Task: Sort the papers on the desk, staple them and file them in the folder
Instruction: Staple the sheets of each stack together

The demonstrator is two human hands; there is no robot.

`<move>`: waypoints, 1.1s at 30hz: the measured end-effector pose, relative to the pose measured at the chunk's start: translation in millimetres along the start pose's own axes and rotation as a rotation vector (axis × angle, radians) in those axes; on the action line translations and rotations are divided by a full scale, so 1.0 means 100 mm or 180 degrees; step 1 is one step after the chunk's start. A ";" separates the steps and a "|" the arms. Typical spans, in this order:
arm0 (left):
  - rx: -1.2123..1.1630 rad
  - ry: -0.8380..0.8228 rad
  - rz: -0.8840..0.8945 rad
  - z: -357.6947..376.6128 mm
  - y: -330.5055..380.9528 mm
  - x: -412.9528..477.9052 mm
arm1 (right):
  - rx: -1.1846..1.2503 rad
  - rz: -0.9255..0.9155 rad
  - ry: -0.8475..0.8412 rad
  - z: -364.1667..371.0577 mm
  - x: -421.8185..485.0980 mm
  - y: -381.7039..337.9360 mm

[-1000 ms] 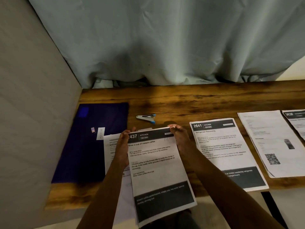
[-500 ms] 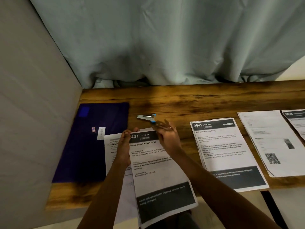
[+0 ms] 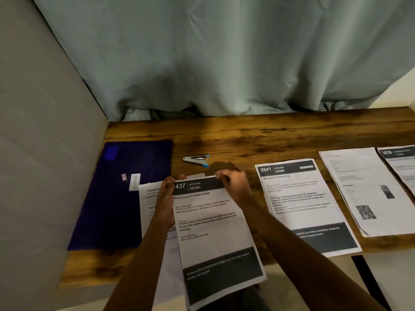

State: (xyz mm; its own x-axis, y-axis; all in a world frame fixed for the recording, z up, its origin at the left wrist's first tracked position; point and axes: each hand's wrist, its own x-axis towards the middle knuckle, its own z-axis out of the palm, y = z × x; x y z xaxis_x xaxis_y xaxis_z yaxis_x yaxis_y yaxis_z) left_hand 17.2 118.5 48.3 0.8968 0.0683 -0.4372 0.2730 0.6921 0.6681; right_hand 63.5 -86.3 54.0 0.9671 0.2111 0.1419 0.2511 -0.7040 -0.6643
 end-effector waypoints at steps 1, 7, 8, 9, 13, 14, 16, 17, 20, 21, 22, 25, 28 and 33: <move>0.0000 -0.0004 0.0030 -0.01 0.01 0.00 | -0.0002 0.0127 -0.0061 -0.04 0.02 0.08; -0.0054 0.0054 0.0074 -0.04 0.00 0.00 | 0.0264 0.0723 0.0097 -0.24 0.04 0.29; -0.0036 0.0073 0.0082 -0.04 0.00 0.00 | 0.0310 0.0809 0.0097 -0.24 0.05 0.29; 0.0042 0.0105 0.0123 -0.03 0.00 0.00 | 0.0343 0.0879 0.0087 -0.23 0.06 0.31; 0.1171 0.0394 0.0447 -0.11 0.06 0.02 | 0.0322 0.1046 0.0049 -0.19 0.09 0.33; 0.1453 0.0406 0.0531 -0.14 0.08 0.03 | 0.0297 0.1088 0.0025 -0.18 0.10 0.34; 0.2000 0.0434 0.0690 -0.20 0.12 0.04 | 0.0204 0.1148 -0.0089 -0.18 0.14 0.37; 0.2252 0.0455 0.0762 -0.22 0.13 0.05 | 0.0105 0.1142 -0.0178 -0.17 0.17 0.39; 0.2771 0.0417 0.0926 -0.27 0.16 0.12 | -0.0563 0.1199 -0.0468 -0.18 0.28 0.37; 0.2865 0.0426 0.0962 -0.28 0.16 0.13 | -0.0923 0.1256 -0.0556 -0.19 0.32 0.33; 0.2917 0.0466 0.0990 -0.29 0.16 0.15 | -0.1226 0.1302 -0.0658 -0.20 0.38 0.27; 0.2944 0.0604 0.1055 -0.27 0.14 0.16 | -0.1184 0.1144 -0.0850 -0.15 0.63 -0.01; 0.2913 0.0698 0.1068 -0.26 0.13 0.16 | -0.0819 0.0683 -0.0964 0.08 0.88 -0.27; 0.2885 0.0637 0.0979 -0.30 0.15 0.17 | -0.1573 0.0101 -0.1231 0.41 1.06 -0.40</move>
State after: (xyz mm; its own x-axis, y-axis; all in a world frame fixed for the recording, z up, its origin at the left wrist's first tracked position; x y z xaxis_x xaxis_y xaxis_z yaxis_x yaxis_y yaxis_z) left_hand 26.0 151.4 32.8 0.9209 0.3319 -0.2045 0.2762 -0.1854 0.9431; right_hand 153.9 -8.1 65.6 0.9131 0.3498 -0.2096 0.3008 -0.9248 -0.2330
